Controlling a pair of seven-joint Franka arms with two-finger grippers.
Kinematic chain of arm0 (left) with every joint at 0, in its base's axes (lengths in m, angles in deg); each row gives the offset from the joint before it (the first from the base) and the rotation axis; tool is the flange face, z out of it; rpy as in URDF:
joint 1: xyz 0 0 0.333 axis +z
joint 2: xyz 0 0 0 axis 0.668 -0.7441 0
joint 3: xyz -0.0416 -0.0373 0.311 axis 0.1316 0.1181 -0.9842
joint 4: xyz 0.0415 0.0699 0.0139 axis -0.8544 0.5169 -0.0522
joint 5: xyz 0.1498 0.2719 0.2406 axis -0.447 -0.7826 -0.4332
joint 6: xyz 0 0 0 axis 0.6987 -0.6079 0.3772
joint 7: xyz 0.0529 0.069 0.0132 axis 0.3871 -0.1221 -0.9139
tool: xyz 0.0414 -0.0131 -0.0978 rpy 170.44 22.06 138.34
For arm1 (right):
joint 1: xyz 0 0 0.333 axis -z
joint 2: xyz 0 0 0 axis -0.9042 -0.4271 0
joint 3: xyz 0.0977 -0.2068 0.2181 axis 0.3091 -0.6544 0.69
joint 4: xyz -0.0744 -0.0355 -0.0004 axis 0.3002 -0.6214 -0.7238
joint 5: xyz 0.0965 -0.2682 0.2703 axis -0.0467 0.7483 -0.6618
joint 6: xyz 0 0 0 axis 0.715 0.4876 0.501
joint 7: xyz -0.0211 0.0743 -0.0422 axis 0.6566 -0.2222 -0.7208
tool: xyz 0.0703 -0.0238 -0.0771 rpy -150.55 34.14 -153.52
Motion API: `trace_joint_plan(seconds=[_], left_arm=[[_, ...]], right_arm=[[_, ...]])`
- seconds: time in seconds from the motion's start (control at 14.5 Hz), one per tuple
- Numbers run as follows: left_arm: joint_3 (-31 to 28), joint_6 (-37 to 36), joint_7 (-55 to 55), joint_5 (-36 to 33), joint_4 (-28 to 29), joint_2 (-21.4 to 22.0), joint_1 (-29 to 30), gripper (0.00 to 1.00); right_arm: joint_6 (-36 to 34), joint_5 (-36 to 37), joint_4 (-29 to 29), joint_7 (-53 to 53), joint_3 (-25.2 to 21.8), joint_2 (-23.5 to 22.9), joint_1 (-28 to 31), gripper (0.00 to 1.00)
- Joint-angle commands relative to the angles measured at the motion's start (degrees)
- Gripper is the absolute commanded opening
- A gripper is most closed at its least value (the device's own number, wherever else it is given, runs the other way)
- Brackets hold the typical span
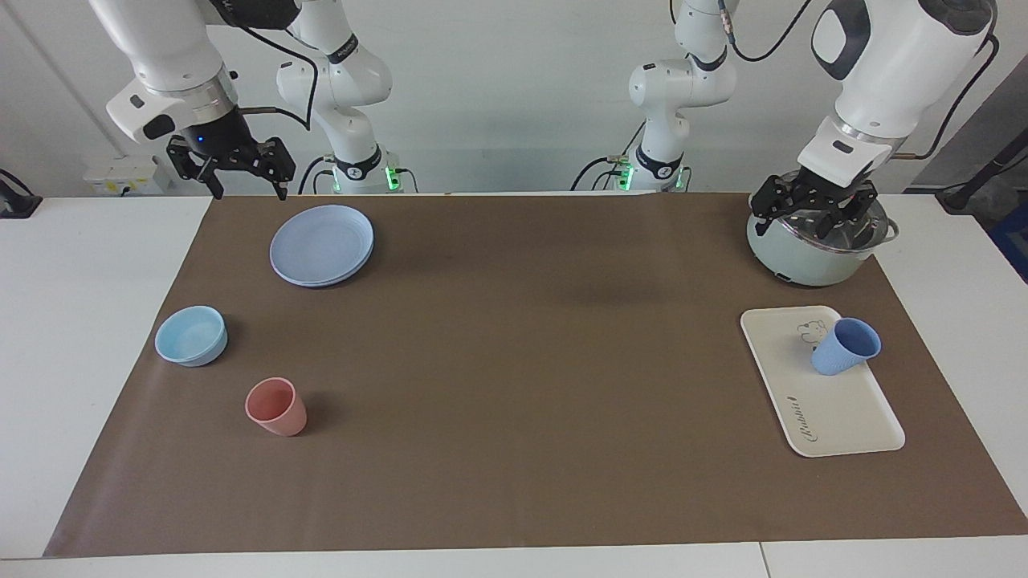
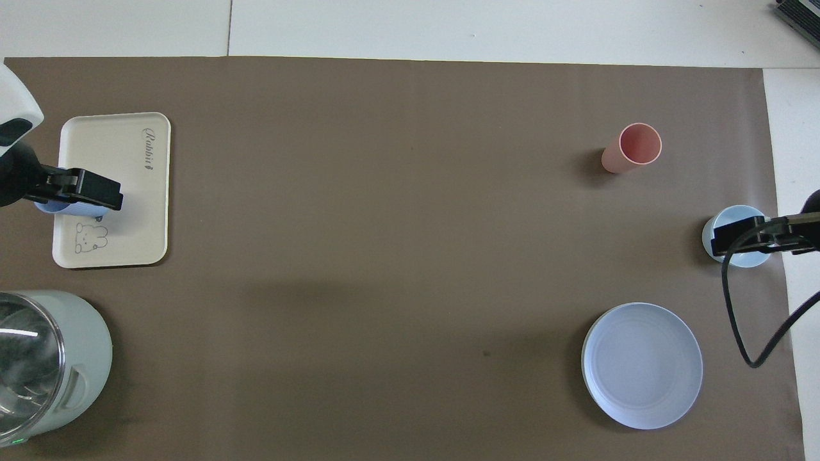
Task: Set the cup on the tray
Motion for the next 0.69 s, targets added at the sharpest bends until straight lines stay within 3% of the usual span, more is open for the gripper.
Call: trace_joint_plan(seconds=[0.0,0.34,0.48,0.62], left_arm=[[-0.12,0.49,-0.77,0.99,0.64,0.97,0.07,1.00],[-0.29,0.93,-0.60,0.90,0.72,1.05,0.07,1.00],[-0.21,0.93,-0.60,0.90,0.73,1.05,0.07,1.00],[-0.29,-0.03,-0.60,0.73,0.64,1.14,-0.28,1.00]], right_arm=[[-1.73,-3.57,-1.37,-1.09,-0.04,-0.77,1.33,1.00],[-0.94,-4.12,-1.80,-2.41,-0.31,-0.77,1.94,1.00],[-0.41,1.03,-1.46,-2.50,0.47,-0.51,1.15,1.00],[-0.49,0.20,-1.37,-1.97,0.39,-0.50,1.59,1.00]])
